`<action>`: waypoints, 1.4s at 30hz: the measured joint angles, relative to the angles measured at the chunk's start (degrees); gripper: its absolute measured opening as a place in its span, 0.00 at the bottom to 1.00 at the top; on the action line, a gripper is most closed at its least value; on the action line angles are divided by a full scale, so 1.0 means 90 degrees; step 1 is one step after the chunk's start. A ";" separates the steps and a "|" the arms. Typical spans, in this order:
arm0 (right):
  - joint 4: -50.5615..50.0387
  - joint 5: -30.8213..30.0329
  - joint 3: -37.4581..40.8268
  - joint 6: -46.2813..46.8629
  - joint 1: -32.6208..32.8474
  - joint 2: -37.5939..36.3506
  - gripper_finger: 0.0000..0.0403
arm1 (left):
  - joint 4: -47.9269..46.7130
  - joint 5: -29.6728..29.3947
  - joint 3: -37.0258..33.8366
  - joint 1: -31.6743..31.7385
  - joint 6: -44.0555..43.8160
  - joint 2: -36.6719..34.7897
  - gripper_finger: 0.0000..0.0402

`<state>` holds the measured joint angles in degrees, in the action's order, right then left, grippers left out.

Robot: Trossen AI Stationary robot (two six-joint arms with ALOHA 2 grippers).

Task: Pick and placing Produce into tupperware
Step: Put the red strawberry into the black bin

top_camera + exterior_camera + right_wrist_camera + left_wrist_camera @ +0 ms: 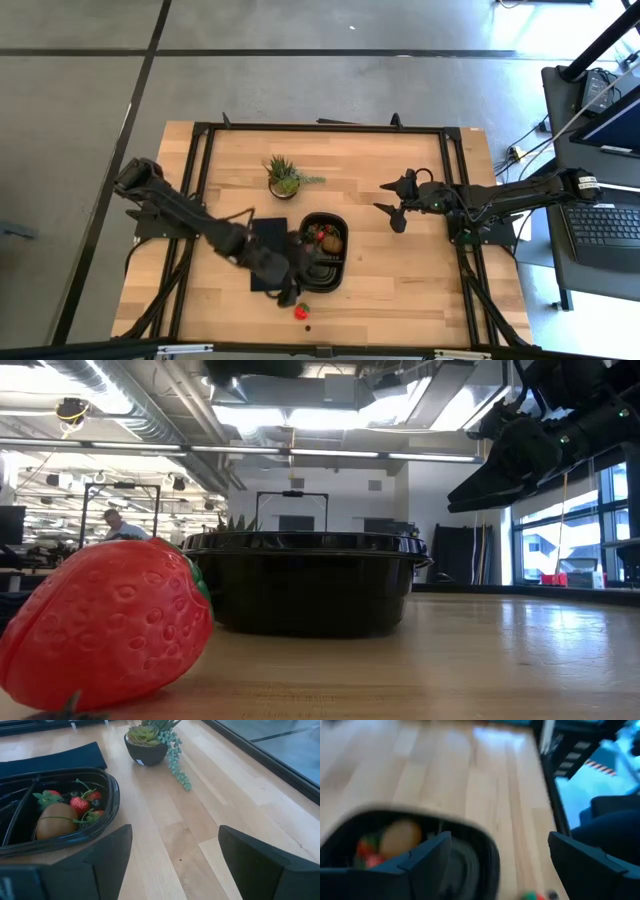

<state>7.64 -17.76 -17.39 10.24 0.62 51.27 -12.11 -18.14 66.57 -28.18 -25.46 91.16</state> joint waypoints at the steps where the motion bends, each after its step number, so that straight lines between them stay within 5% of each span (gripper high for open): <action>1: -0.0002 0.0000 0.0000 0.0000 0.0000 0.0000 0.74 | -0.0363 -0.0164 0.0116 -0.0139 -0.0389 0.0004 0.81; 11: -0.0005 0.0002 0.0000 0.0001 0.0000 0.0000 0.74 | -0.2370 -0.0412 0.1495 -0.0808 -0.3571 0.0643 0.80; 22: -0.0038 0.0002 0.0000 0.0019 0.0000 0.0000 0.74 | -0.4975 0.0280 0.3936 -0.0695 -0.5405 0.2491 0.80; 32: -0.0058 0.0005 0.0000 0.0010 0.0000 0.0000 0.74 | -0.5144 0.1392 0.4502 -0.0658 -0.6685 0.3509 0.82; 42: -0.0547 0.0007 0.0000 0.0121 0.0000 0.0002 0.74 | -0.5103 0.1441 0.4504 -0.0649 -0.7003 0.3676 0.81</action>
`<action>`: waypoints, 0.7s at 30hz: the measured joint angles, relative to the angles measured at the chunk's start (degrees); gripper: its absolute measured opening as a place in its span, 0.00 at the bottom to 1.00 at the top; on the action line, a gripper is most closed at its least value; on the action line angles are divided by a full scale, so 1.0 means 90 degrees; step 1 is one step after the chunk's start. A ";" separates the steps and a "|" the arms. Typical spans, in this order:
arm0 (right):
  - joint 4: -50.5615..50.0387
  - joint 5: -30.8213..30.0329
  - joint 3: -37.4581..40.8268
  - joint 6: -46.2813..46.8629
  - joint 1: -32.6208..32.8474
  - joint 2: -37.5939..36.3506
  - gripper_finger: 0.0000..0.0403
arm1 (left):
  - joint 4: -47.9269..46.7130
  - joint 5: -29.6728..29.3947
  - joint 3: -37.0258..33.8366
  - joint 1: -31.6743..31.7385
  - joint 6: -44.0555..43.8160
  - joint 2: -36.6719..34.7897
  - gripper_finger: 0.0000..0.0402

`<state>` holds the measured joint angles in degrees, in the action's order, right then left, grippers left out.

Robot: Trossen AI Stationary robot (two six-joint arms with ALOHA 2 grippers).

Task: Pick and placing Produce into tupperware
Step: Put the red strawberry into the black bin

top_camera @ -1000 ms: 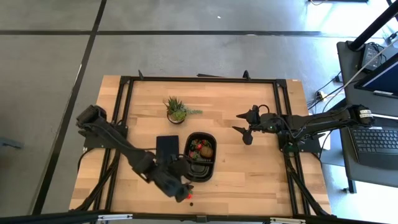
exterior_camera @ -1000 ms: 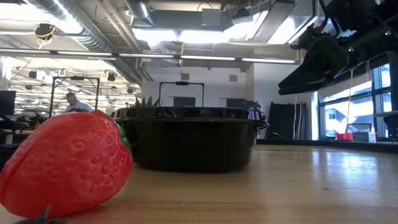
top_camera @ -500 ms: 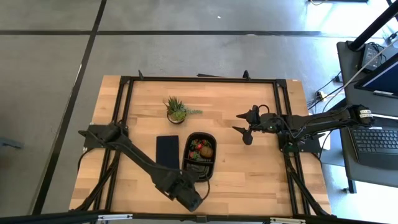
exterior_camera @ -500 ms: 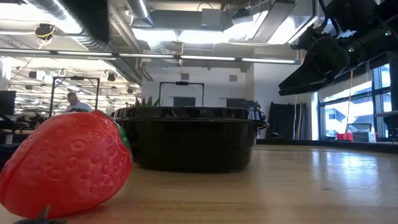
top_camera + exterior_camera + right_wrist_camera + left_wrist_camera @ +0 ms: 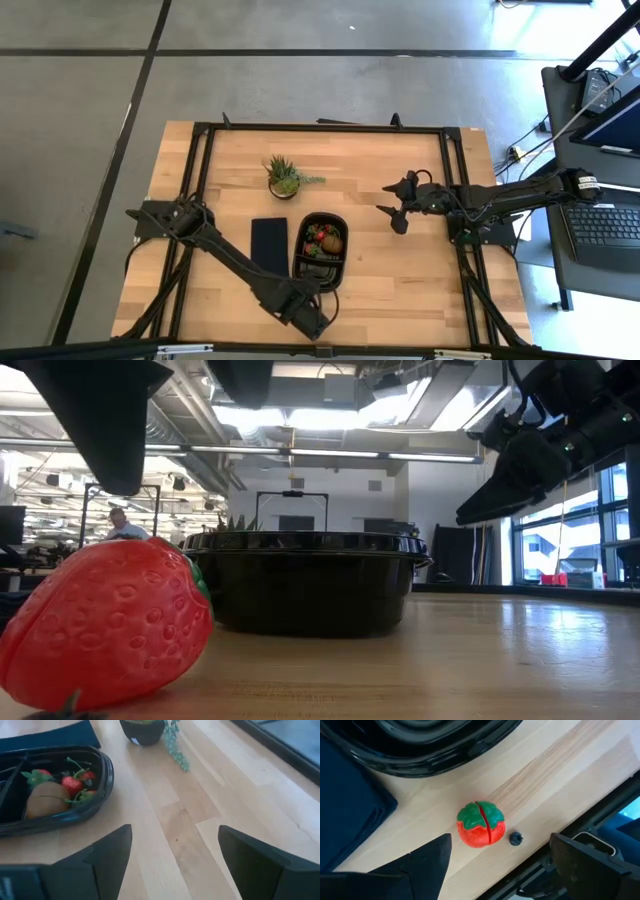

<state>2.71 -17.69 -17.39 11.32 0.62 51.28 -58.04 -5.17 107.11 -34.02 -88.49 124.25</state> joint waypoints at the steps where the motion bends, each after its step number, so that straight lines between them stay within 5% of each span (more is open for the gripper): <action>1: -0.0035 0.0002 0.0000 0.0046 0.0000 -0.0001 0.74 | -0.0003 -0.0025 0.0000 0.0011 0.0005 0.0000 0.81; 21: -0.0104 0.0000 0.0000 0.0062 0.0000 -0.0002 0.74 | 0.0004 0.0641 -0.0036 0.0112 0.0016 0.0656 0.81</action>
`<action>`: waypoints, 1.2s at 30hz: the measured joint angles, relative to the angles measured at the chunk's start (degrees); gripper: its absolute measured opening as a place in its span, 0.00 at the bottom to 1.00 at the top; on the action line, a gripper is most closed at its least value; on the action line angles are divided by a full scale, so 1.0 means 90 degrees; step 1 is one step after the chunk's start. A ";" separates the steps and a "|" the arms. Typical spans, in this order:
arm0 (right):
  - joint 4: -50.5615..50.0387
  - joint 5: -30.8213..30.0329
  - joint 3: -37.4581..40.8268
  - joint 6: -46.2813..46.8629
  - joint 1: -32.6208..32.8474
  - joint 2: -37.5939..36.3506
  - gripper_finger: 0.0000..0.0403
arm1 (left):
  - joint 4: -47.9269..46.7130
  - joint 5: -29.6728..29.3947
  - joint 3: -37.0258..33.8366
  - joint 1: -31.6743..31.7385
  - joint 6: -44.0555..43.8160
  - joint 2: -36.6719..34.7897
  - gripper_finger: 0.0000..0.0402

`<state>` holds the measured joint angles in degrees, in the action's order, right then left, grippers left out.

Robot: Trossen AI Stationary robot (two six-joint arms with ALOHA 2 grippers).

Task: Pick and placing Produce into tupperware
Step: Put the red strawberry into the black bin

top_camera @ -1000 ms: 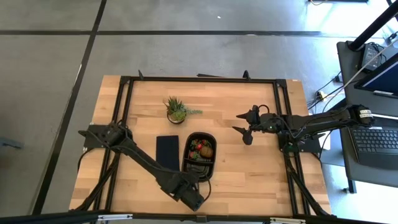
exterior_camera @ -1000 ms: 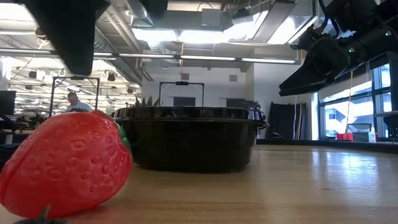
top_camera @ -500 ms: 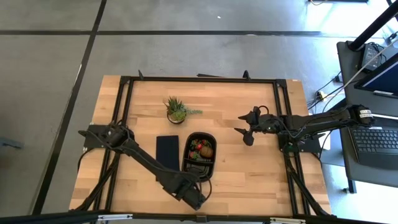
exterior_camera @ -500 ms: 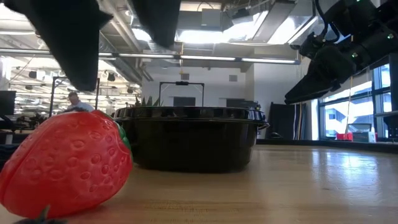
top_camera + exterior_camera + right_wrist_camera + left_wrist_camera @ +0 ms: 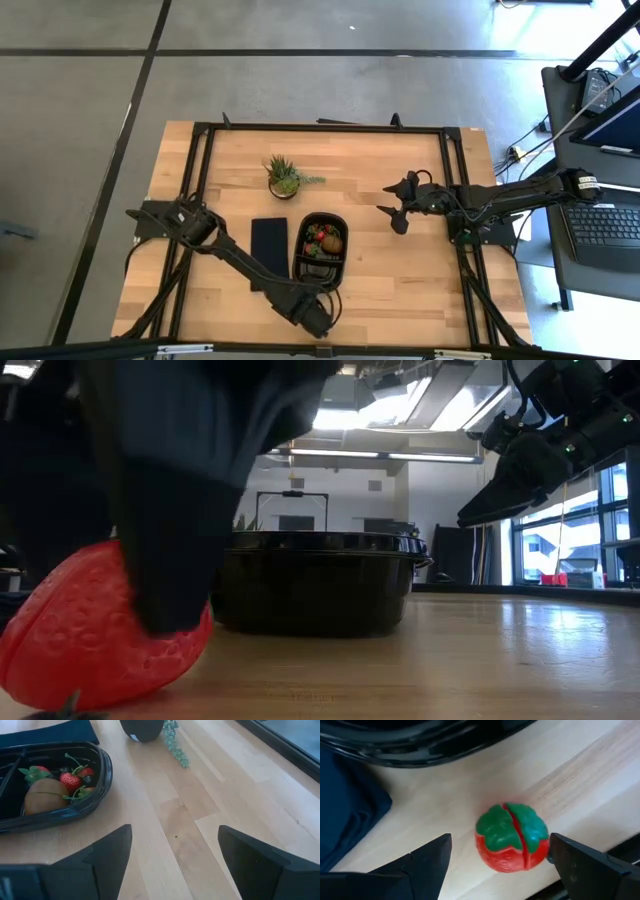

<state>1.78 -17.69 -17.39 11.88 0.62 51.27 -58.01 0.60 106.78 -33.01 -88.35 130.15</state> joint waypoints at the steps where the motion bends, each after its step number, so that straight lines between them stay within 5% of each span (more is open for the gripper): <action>1: 0.0000 0.0000 0.0000 0.0001 0.0000 0.0002 0.74 | 0.0005 -0.0018 0.0000 0.0002 0.0016 0.0001 0.80; 36: -0.0049 -0.0002 0.0000 -0.0010 0.0005 0.0000 0.74 | 0.0142 0.0176 0.0010 0.0044 0.0043 0.0262 0.79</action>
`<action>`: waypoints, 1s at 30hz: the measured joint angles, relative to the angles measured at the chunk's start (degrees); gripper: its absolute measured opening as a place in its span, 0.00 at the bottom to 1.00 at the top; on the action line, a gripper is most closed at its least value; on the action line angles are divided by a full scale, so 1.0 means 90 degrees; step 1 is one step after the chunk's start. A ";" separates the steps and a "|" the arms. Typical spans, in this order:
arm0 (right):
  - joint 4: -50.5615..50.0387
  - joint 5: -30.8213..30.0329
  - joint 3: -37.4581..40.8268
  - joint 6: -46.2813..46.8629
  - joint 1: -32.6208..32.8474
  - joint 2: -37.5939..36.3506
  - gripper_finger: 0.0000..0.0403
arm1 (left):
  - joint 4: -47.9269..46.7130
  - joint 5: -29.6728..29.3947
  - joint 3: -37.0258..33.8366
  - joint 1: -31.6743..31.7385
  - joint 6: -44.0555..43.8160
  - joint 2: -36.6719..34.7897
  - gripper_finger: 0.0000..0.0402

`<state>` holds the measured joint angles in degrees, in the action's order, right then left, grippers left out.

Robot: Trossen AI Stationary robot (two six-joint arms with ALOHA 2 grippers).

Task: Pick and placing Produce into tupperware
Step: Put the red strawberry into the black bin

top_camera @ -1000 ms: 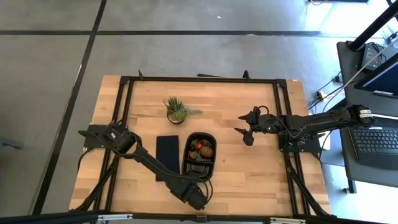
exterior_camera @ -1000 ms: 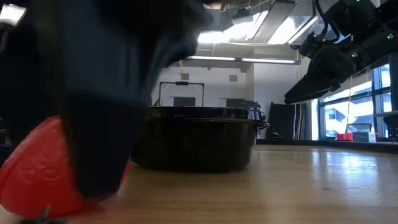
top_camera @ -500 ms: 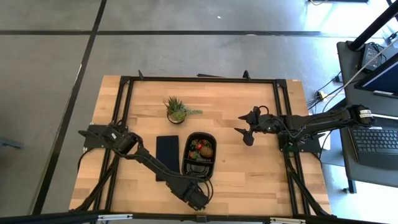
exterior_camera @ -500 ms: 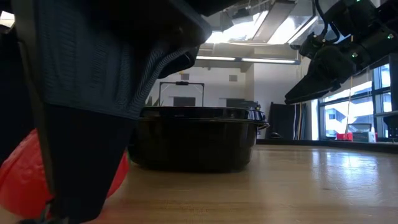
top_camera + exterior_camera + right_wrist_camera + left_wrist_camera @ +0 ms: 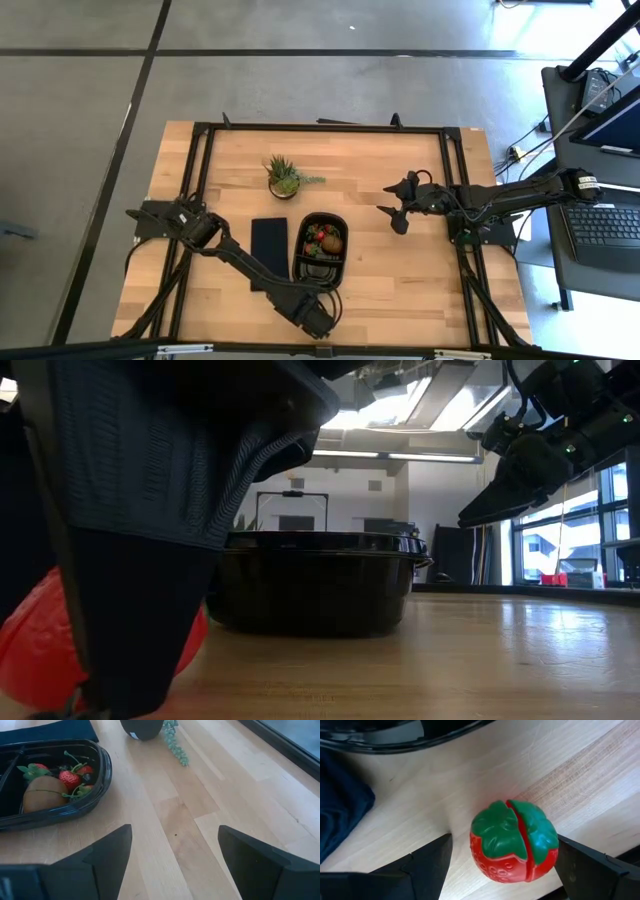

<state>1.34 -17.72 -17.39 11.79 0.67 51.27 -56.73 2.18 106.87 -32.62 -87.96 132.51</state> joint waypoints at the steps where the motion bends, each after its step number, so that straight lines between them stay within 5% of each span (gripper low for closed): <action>1: -0.0002 0.0000 0.0000 -0.0002 0.0000 0.0000 0.74 | 0.0000 -0.0026 0.0000 0.0000 -0.0002 0.0000 0.79; 20: 0.0000 0.0000 0.0000 -0.0010 0.0002 0.0000 0.74 | 0.0027 -0.0120 0.0000 0.0117 -0.0023 -0.0002 0.79; 30: 0.0000 0.0000 0.0000 -0.0029 0.0002 0.0000 0.74 | -0.0090 -0.0117 -0.0005 0.0119 0.0002 -0.0002 0.62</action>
<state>1.34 -17.72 -17.39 11.53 0.69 51.27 -57.54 1.13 106.83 -31.55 -87.94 132.49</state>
